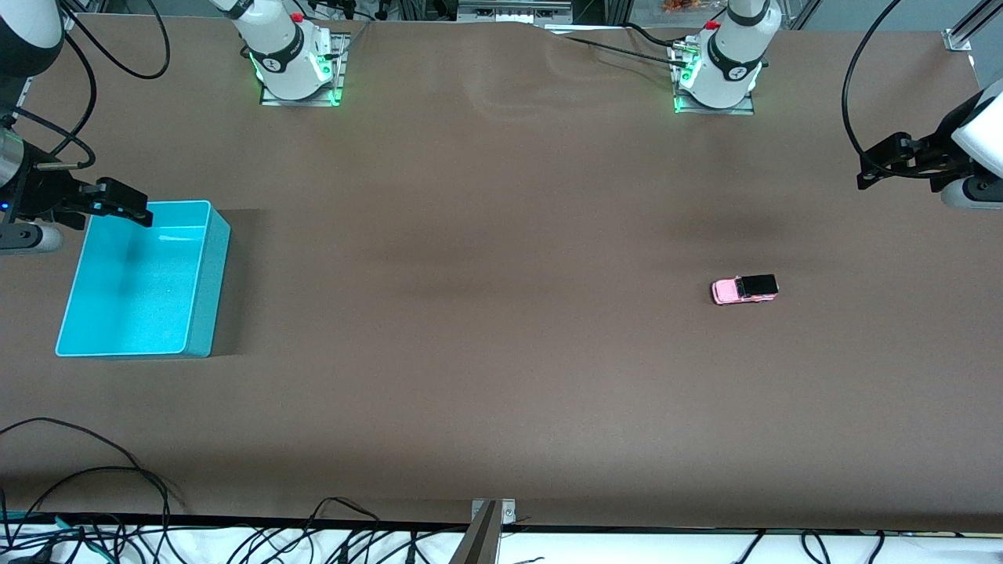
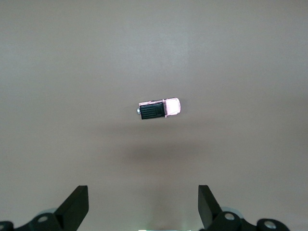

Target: Wind and store pink jeep toy

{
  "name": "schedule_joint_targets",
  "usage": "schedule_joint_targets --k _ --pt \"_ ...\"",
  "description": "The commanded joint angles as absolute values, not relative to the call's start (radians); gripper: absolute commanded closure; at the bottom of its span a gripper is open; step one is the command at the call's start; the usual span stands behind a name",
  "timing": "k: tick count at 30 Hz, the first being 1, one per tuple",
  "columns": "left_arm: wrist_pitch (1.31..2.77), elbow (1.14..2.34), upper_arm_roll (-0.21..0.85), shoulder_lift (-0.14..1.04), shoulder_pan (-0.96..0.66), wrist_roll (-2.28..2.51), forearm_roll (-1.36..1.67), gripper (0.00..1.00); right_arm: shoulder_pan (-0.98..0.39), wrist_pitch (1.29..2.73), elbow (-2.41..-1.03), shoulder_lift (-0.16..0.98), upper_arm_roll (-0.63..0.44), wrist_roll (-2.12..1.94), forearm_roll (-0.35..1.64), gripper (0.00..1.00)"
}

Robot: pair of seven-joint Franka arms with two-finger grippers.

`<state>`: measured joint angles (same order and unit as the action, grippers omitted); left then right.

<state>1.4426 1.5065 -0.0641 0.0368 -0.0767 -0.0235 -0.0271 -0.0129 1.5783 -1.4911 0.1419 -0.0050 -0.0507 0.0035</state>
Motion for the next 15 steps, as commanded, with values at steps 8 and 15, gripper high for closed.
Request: schedule_joint_targets --k 8,15 --pt "1.411 1.473 -0.063 0.049 -0.074 -0.018 -0.051 0.00 -0.008 1.560 -1.476 0.140 0.000 -0.041 0.000 0.00" --pt "1.410 1.471 -0.063 0.049 -0.074 -0.018 -0.051 0.00 -0.008 1.559 -1.477 0.140 -0.002 -0.040 0.002 0.00"
